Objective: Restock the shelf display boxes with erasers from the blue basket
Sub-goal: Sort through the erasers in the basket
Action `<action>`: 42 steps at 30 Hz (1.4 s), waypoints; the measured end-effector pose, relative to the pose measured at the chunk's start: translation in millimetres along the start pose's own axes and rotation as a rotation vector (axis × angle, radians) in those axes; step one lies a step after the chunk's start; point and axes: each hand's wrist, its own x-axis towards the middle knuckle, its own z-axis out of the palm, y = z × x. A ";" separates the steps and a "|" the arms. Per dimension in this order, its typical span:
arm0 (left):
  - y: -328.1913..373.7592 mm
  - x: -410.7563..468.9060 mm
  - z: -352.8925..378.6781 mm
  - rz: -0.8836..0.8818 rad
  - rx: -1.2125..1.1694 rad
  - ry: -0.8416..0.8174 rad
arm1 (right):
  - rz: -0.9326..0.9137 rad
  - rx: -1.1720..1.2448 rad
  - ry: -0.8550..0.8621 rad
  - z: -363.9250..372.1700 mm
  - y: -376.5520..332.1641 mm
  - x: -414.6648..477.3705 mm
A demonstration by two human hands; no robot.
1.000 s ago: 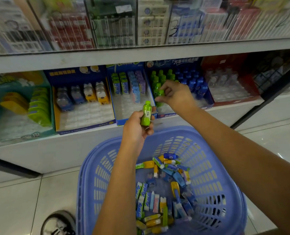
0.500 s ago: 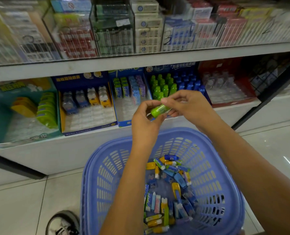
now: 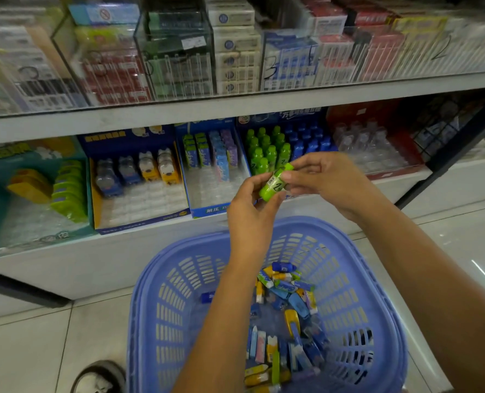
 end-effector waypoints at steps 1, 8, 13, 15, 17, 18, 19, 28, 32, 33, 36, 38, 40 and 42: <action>-1.4 0.1 1.4 -0.001 0.045 -0.006 | -0.024 -0.031 0.025 -1.9 -0.8 2.9; -19.4 -4.3 16.3 0.098 0.806 -0.391 | -0.245 -0.562 0.258 -2.1 13.5 43.5; -26.9 -4.0 16.1 0.170 0.932 -0.401 | -0.331 -0.636 0.247 4.8 30.5 56.1; -27.6 -2.1 14.8 0.184 0.926 -0.404 | -0.345 -0.649 0.240 5.1 31.5 58.3; -27.9 -1.3 13.6 0.187 0.912 -0.412 | -0.331 -0.697 0.206 6.1 31.7 61.2; -28.2 -1.1 13.3 0.183 0.904 -0.414 | -0.306 -0.715 0.189 6.8 30.8 62.6; -28.6 -0.8 13.4 0.179 0.898 -0.414 | -0.267 -0.727 0.174 8.0 28.8 64.0; -30.8 -9.3 10.6 0.165 0.743 -0.433 | 0.049 -0.788 0.053 13.7 -0.7 60.1; -56.4 -25.9 2.8 0.046 0.683 -0.410 | -0.172 -0.690 0.277 18.8 14.2 17.3; -68.2 -31.3 -0.8 -0.073 0.746 -0.478 | -0.167 -0.704 0.279 21.2 25.9 4.3; -110.9 -52.6 -19.0 -0.456 0.990 -0.829 | 0.065 -0.845 0.020 33.1 75.9 -26.0; -136.8 -72.2 -36.3 -0.613 1.082 -0.976 | 0.276 -0.965 -0.207 41.0 116.1 -36.7; -159.5 -88.4 -52.4 -0.689 1.170 -1.040 | 0.414 -1.069 -0.329 45.8 155.5 -38.5; -168.9 -96.9 -62.9 -0.714 1.232 -1.123 | 0.481 -1.049 -0.345 46.1 189.2 -34.1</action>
